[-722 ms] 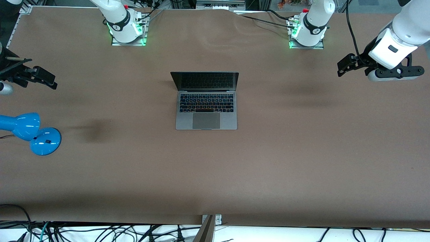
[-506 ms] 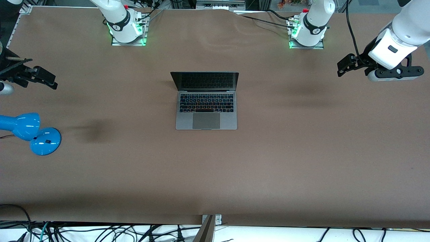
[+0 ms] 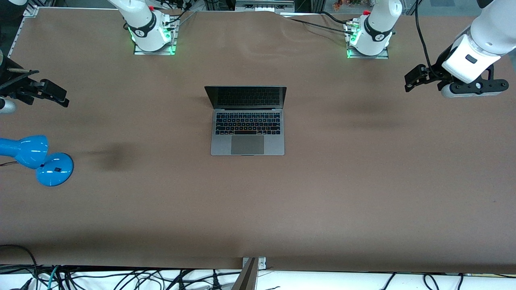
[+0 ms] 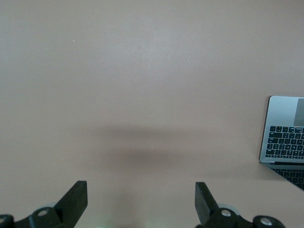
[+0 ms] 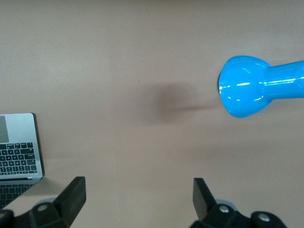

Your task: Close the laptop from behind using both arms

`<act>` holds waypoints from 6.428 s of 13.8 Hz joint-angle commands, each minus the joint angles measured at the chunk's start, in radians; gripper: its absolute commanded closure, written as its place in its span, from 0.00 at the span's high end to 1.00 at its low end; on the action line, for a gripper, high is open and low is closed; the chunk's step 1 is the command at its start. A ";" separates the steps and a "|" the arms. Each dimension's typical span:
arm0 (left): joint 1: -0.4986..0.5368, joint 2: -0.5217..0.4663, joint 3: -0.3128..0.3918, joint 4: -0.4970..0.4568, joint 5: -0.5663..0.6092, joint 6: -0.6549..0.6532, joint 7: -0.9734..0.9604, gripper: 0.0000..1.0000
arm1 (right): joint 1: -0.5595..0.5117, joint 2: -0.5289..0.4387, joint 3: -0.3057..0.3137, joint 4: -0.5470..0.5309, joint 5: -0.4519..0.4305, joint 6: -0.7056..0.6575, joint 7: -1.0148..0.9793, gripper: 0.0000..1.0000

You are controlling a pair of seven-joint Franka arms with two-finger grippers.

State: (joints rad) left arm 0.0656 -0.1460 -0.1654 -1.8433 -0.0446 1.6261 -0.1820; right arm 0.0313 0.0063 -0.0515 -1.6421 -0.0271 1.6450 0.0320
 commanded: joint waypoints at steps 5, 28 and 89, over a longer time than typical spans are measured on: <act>0.010 -0.009 -0.005 -0.011 -0.008 0.008 0.010 1.00 | 0.004 -0.019 -0.002 -0.012 0.009 -0.001 -0.014 1.00; -0.013 0.075 -0.302 0.007 -0.021 0.051 -0.232 1.00 | 0.006 -0.014 0.033 -0.012 0.012 -0.025 -0.008 1.00; -0.319 0.759 -0.281 0.295 -0.178 0.196 -0.695 0.00 | 0.167 0.371 0.493 -0.191 0.009 0.418 0.345 0.00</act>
State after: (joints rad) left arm -0.2442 0.5753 -0.4463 -1.5965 -0.2631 1.8283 -0.8567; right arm 0.1990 0.3217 0.4416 -1.8959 0.0087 2.0615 0.3820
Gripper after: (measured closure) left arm 0.991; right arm 0.991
